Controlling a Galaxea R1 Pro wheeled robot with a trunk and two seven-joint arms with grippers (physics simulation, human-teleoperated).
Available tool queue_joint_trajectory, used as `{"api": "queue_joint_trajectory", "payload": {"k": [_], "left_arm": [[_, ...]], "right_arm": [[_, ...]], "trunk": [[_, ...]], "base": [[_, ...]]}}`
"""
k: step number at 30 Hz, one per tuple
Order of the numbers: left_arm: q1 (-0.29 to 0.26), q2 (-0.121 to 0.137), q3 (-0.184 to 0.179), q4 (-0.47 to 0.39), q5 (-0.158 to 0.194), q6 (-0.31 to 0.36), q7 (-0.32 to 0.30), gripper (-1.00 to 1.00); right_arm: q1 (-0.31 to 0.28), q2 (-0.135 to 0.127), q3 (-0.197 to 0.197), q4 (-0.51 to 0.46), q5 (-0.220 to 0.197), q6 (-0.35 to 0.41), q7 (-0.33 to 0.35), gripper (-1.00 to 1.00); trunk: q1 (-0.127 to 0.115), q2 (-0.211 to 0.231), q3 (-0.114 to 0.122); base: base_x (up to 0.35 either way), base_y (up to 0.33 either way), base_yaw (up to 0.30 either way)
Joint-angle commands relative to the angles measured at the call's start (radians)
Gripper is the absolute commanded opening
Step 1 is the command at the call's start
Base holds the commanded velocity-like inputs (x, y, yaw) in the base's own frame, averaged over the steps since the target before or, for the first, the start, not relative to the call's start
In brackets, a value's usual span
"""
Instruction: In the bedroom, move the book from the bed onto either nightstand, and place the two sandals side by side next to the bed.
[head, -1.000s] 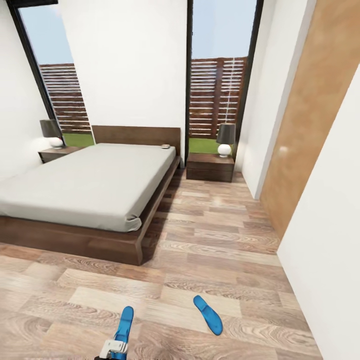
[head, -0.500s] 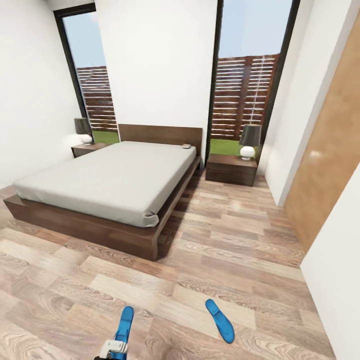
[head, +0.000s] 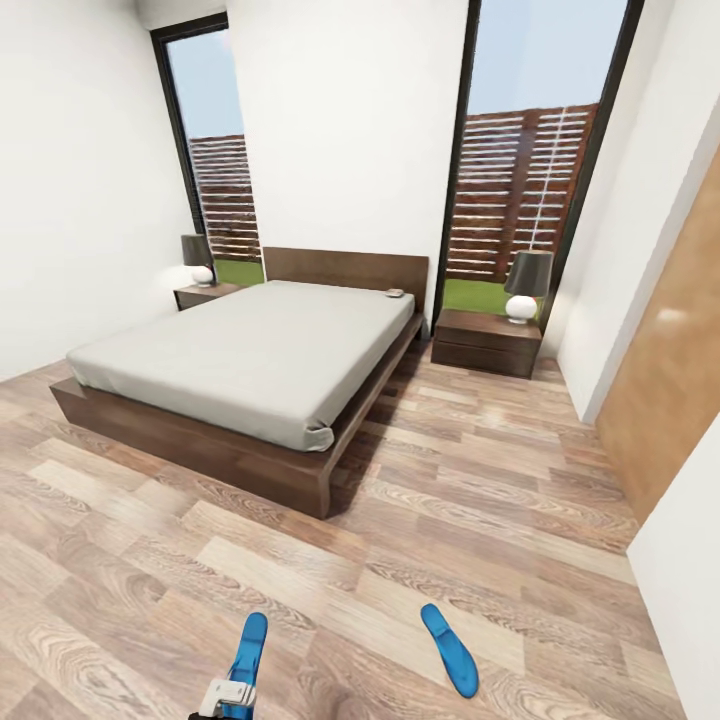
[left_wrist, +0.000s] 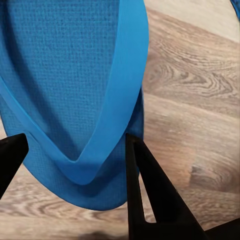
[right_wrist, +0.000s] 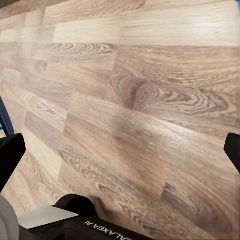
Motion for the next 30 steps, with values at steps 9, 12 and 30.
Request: {"api": "queue_joint_trajectory", "payload": {"k": [9, 12, 30], "left_arm": [[-0.001, 0.0, -0.009, 0.001, 0.008, -0.004, -0.003, -1.0], [-0.001, 0.0, -0.009, 0.001, 0.008, -0.005, -0.003, -1.0], [-0.001, 0.0, -0.007, 0.001, 0.011, -0.011, -0.003, -1.0]], "right_arm": [[-0.001, 0.0, 0.001, 0.001, 0.0, -0.001, 0.003, 1.0], [-0.001, 0.0, 0.001, 0.001, 0.0, -0.001, 0.003, 1.0], [-0.001, -0.001, 0.001, 0.001, 0.0, -0.001, 0.003, 1.0]], "trunk": [[0.0, 0.0, -0.001], [0.0, 0.0, -0.001], [0.0, 0.0, -0.001]], "base": [[0.0, -0.082, 0.001], [0.009, -0.084, 0.0], [0.087, -0.044, 0.0]]}}
